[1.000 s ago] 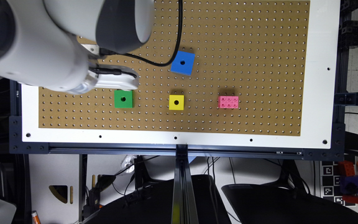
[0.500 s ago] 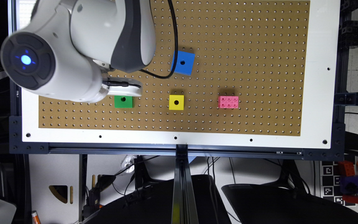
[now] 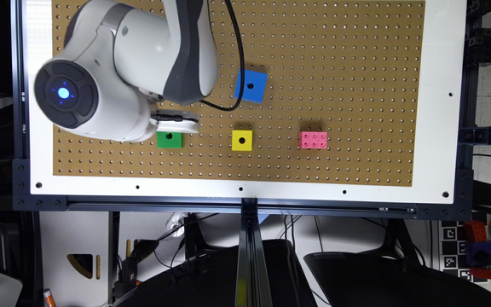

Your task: Pick up green block.

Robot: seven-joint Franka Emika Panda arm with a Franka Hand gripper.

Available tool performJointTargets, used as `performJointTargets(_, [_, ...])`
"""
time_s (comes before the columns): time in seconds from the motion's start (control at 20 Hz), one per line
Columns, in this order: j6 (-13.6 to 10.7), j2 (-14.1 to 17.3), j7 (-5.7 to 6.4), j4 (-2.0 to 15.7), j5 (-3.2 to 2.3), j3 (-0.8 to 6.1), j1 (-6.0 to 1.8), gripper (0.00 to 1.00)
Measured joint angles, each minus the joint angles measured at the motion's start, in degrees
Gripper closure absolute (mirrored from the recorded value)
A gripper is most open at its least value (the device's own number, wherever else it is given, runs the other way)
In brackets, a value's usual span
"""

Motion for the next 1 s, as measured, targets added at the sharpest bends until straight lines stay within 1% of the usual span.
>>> performJointTargets(0.2, [0.4,1.0,0.0,1.06,0.0,0.1,0.09,0.0])
performJointTargets(0.5, [0.4,1.5,0.01,2.18,0.0,0.68,0.1,0.0])
performJointTargets(0.65, [0.5,2.5,0.01,2.71,0.0,0.75,0.1,0.0])
performJointTargets(0.8, [0.7,4.7,0.01,4.2,0.0,0.76,0.11,0.0])
performJointTargets(0.85, [0.5,4.8,0.01,4.62,0.01,0.77,0.1,0.0])
performJointTargets(1.0, [0.6,5.0,0.01,4.84,0.01,0.8,0.1,0.0])
